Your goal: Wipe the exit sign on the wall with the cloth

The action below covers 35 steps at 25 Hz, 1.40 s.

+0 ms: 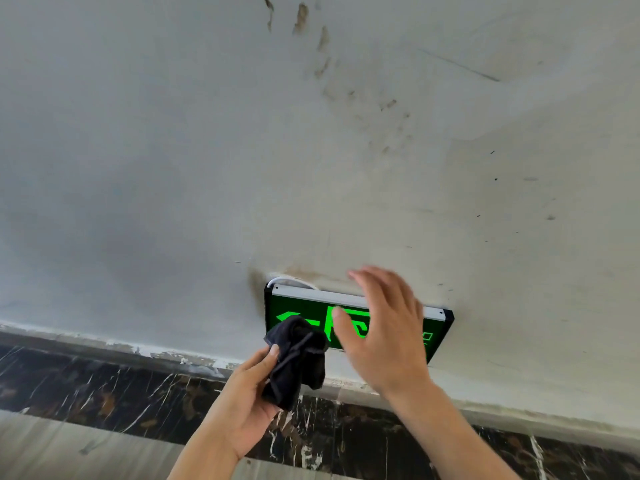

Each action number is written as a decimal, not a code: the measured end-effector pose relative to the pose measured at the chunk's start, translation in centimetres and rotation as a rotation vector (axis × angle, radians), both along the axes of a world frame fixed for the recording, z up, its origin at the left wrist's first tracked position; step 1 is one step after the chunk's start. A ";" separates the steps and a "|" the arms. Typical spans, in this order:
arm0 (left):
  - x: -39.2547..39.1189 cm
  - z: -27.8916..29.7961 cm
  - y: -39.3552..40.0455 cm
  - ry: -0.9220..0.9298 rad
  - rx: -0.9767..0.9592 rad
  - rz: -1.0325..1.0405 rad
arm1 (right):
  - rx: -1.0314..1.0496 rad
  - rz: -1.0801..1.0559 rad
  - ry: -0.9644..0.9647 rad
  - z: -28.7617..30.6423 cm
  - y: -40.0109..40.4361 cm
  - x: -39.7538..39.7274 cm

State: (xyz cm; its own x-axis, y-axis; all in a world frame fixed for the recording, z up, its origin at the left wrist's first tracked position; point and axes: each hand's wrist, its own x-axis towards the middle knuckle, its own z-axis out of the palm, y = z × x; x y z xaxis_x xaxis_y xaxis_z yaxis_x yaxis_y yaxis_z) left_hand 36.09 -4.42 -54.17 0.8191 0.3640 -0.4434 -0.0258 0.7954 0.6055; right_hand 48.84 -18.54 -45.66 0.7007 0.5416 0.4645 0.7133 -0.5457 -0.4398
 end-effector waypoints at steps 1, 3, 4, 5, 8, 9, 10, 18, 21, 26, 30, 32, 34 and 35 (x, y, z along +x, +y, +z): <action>-0.2 0.0 0.2 -0.002 -0.026 0.027 | 0.006 -0.029 -0.134 0.8 0.2 1.1; -0.6 0.0 0.7 -0.011 -0.080 0.064 | 0.021 -0.072 -0.348 2.6 1.0 3.5; -0.8 -0.1 1.0 -0.023 -0.111 0.080 | 0.024 -0.080 -0.435 3.4 1.6 4.8; -1.0 -0.1 1.3 -0.037 -0.145 0.095 | 0.017 -0.082 -0.514 4.1 2.2 6.0; -1.3 -0.4 2.3 -0.068 -0.208 0.131 | -0.058 -0.075 -0.686 5.1 3.9 9.2; -1.4 -0.6 2.7 -0.068 -0.215 0.139 | -0.080 -0.076 -0.716 5.0 4.3 10.0; -1.5 -0.8 3.0 -0.065 -0.219 0.147 | -0.094 -0.084 -0.743 4.7 4.6 10.6; -0.5 -1.5 6.1 -0.093 -0.086 0.311 | 0.009 -0.157 -0.967 2.7 6.1 13.6; 1.0 -1.4 7.3 -0.042 0.094 0.434 | 0.037 -0.153 -1.000 2.4 6.3 13.9; 4.2 -1.0 8.1 0.166 0.366 0.648 | 0.093 -0.168 -1.042 2.5 6.5 13.9; 5.9 -1.3 6.4 0.281 0.714 0.616 | 0.118 -0.171 -1.055 2.4 6.7 13.9; 6.3 -1.5 5.7 0.313 0.885 0.537 | 0.122 -0.176 -1.060 2.4 6.7 14.0; 6.7 -2.0 5.6 0.349 0.934 0.455 | 0.125 -0.177 -1.061 2.3 6.8 14.1; 6.8 -2.1 5.7 0.373 0.943 0.427 | 0.123 -0.179 -1.061 2.3 6.9 14.1</action>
